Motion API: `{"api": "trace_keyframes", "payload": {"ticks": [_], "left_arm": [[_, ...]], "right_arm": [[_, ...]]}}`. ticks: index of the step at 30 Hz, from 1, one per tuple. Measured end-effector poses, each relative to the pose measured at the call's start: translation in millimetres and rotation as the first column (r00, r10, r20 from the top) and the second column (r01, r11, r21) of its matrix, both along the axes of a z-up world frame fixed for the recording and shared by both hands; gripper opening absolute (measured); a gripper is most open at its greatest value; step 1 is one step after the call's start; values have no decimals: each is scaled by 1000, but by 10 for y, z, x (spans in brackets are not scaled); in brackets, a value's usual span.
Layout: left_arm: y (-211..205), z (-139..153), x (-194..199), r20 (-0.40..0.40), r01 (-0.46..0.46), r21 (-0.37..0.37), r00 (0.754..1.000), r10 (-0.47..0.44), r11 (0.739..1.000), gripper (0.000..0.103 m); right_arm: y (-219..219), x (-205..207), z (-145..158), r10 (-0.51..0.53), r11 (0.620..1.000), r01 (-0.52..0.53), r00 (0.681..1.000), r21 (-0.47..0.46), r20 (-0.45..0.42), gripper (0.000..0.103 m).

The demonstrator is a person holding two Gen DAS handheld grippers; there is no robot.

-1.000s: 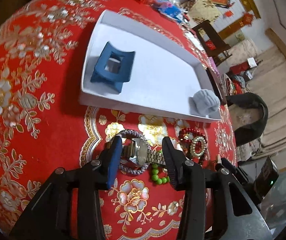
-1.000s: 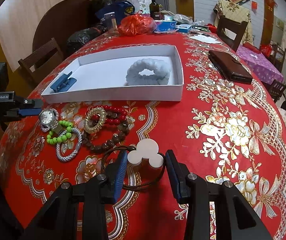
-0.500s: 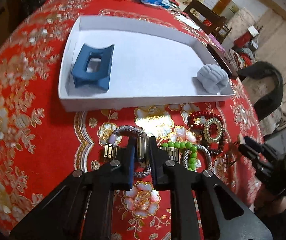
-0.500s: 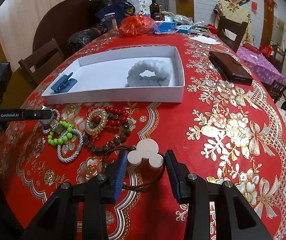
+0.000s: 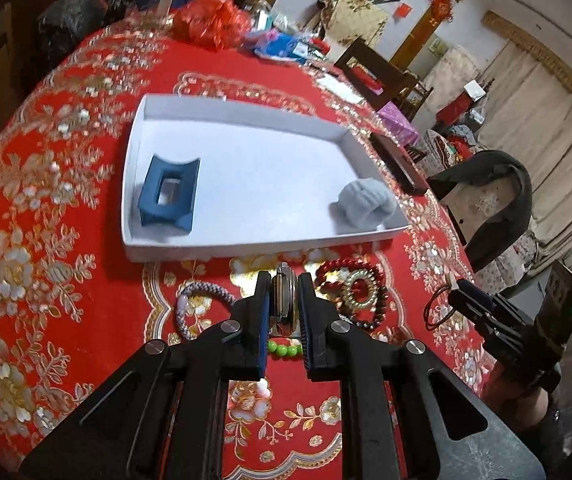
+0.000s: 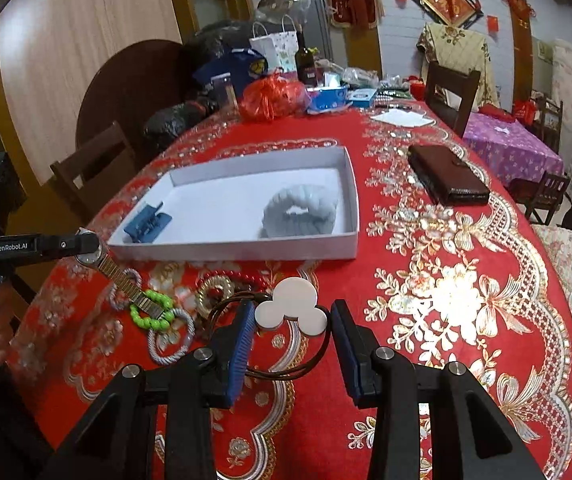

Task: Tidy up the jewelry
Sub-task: 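Grasp the gold-band watch with the left tool and lift it, then place the watch in the tray with the left tool while the right tool places the hair tie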

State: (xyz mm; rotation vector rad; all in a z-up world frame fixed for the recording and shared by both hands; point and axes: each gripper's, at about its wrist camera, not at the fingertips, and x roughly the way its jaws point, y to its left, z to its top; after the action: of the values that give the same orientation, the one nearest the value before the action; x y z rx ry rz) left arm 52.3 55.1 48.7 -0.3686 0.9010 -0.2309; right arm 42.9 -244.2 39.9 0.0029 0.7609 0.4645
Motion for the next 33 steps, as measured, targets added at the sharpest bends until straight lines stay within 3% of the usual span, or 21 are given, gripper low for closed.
{"api": "trace_keyframes", "payload": {"ticks": [12, 21, 33], "left_arm": [[0, 262, -117, 64, 10, -12, 998, -10, 1000, 11], [-44, 510, -157, 109, 24, -11, 994, -23, 1000, 11], [-102, 896, 183, 148, 14, 53, 989, -21, 998, 11]], "right_arm": [[198, 11, 185, -29, 999, 29, 999, -28, -20, 38], [358, -3, 411, -31, 999, 31, 999, -8, 11, 38], [560, 284, 650, -13, 1000, 13, 1000, -13, 8, 38]]}}
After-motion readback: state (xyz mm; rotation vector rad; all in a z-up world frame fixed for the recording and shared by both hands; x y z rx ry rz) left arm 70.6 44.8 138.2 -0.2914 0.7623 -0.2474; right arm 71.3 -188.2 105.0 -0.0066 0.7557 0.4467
